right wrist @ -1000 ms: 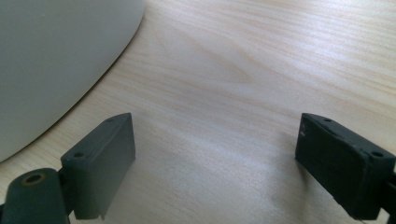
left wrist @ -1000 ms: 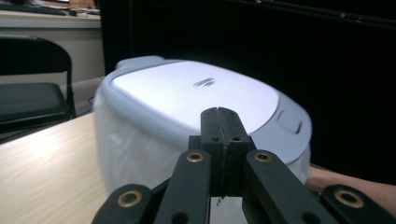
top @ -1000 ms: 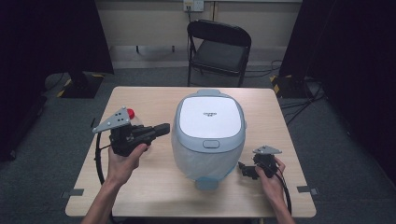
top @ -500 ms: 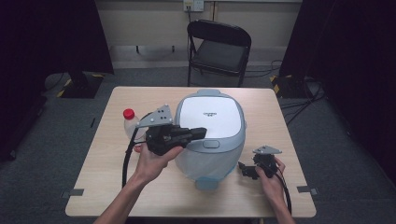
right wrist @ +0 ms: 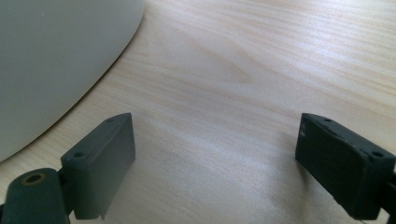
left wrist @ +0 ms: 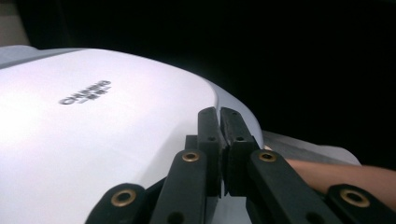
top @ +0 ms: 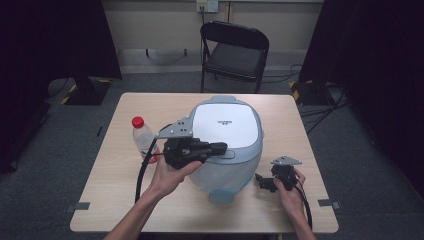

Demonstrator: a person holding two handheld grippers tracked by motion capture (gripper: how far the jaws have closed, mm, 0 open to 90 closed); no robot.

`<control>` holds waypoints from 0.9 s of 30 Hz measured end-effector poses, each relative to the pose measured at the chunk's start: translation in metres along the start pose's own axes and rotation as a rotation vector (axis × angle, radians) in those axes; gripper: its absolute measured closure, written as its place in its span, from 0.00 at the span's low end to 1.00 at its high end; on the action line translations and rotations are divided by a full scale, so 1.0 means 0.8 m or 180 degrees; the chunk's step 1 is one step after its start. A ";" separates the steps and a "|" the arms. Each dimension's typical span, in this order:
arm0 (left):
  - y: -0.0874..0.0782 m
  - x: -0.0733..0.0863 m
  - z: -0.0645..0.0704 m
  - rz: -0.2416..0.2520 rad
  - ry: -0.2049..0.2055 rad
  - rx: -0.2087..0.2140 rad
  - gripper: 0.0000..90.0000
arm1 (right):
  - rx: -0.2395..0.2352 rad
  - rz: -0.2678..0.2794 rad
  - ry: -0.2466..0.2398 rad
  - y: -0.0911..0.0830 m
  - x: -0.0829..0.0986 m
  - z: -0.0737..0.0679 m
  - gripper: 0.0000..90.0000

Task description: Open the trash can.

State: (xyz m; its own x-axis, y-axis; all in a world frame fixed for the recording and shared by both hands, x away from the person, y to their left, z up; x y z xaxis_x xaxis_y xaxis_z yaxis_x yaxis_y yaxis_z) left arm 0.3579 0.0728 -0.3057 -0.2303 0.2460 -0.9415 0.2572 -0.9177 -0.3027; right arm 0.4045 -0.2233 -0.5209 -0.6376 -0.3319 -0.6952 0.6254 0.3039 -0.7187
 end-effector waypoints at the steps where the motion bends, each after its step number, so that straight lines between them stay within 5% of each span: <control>1: 0.000 -0.001 0.001 -0.0023 0.0034 -0.0005 0.98 | 0.0000 0.0000 0.0001 0.000 0.000 0.000 0.12; 14: -0.002 -0.001 0.007 -0.0174 0.0207 0.0047 1.00 | 0.0000 0.0000 0.0000 0.000 0.000 0.000 0.12; 27: -0.016 0.004 -0.005 -0.0006 0.0078 0.0027 0.92 | 0.0000 0.0002 -0.0002 0.000 0.000 0.000 0.12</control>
State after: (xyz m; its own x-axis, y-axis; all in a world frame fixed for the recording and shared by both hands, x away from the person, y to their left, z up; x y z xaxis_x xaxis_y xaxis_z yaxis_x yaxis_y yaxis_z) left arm 0.3579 0.0866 -0.3051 -0.2076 0.2552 -0.9443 0.2488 -0.9198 -0.3032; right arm 0.4046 -0.2234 -0.5209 -0.6369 -0.3323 -0.6956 0.6258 0.3040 -0.7183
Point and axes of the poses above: each handheld gripper's, and its own axes: y roughly forward along the jaws, x roughly out of its underside, z roughly to its right, the point moved 3 cm from there along y, roughly forward along the jaws, and after that the axes turned 3 degrees about -z, right-handed, at the moved point
